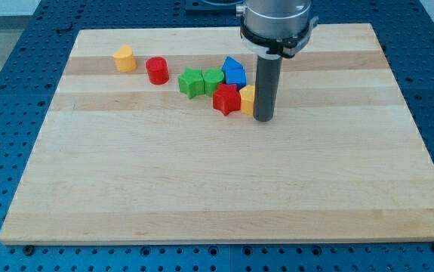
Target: Nudge yellow heart a bit right
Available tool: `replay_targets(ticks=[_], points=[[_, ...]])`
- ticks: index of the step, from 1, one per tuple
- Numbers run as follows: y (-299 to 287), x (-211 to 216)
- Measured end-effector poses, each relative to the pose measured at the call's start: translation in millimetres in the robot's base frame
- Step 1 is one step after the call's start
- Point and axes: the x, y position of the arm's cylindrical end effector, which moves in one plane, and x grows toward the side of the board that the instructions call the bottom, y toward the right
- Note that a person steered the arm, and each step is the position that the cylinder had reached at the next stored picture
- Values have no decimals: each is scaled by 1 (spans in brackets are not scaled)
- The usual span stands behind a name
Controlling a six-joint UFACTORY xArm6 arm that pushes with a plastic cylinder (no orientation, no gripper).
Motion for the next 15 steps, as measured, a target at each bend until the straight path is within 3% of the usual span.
replay_targets(ticks=[3, 5, 7, 9, 11, 13, 14, 15], points=[[-5, -34], [64, -42], [65, -18], [-63, 18], [-200, 26], [-326, -31], [-363, -78], [-362, -112]])
